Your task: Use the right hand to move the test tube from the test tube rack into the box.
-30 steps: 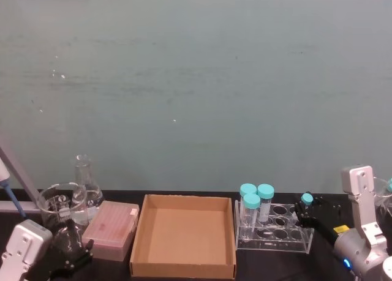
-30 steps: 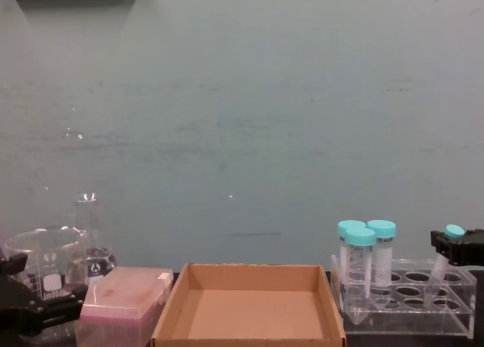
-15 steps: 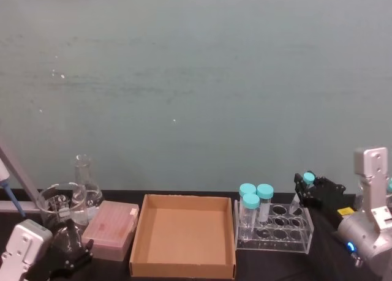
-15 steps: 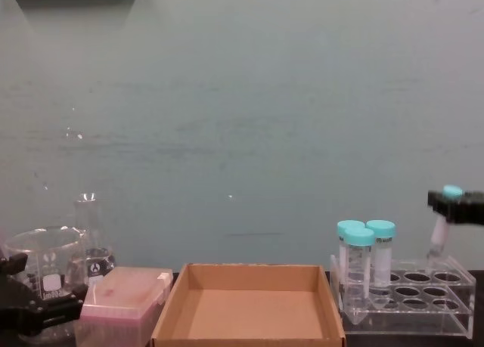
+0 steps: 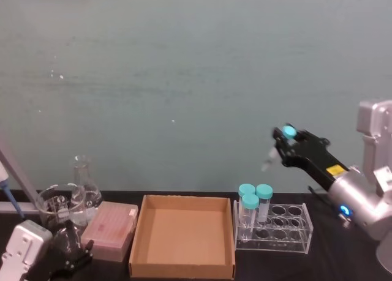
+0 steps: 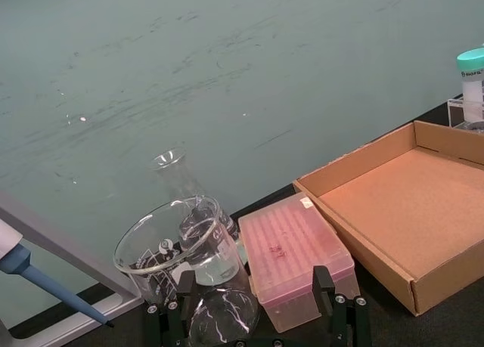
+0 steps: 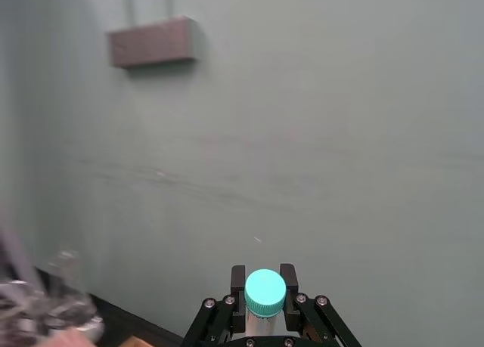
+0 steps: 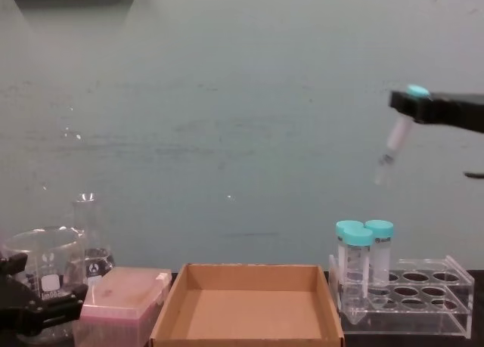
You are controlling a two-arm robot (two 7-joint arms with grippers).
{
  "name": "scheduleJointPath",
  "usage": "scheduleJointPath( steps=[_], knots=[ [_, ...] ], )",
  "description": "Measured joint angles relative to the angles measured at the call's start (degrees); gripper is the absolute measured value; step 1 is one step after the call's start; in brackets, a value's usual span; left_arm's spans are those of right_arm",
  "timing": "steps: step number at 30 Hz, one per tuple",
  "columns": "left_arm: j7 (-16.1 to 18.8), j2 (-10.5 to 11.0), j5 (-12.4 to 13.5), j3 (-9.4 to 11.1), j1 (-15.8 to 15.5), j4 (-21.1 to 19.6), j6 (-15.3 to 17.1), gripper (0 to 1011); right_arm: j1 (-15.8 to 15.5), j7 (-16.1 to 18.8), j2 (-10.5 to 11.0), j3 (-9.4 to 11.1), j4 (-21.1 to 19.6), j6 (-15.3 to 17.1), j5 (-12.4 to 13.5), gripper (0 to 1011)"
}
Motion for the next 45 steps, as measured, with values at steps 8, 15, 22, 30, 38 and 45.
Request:
scheduleJointPath(
  steps=[8, 15, 22, 30, 38, 45],
  knots=[
    [0.00, 0.00, 0.00, 0.00, 0.00, 0.00, 0.00, 1000, 4.21, 5.16, -2.41, -4.62, 1.70, 0.14, 0.09, 269],
    [0.00, 0.00, 0.00, 0.00, 0.00, 0.00, 0.00, 1000, 9.61, 7.22, -6.23, -9.02, 9.24, 3.20, 0.45, 269],
    [0.00, 0.00, 0.00, 0.00, 0.00, 0.00, 0.00, 1000, 14.62, 7.55, -10.37, -12.59, 19.01, 4.58, -0.71, 269],
    [0.00, 0.00, 0.00, 0.00, 0.00, 0.00, 0.00, 1000, 17.29, 6.68, -13.39, -14.53, 26.61, 4.73, -3.00, 269],
    [0.00, 0.00, 0.00, 0.00, 0.00, 0.00, 0.00, 1000, 20.11, 5.87, -16.33, -14.84, 35.00, 2.09, -5.20, 269],
    [0.00, 0.00, 0.00, 0.00, 0.00, 0.00, 0.00, 1000, 22.79, 5.79, -18.72, -14.46, 42.60, -2.62, -6.84, 269]
  ],
)
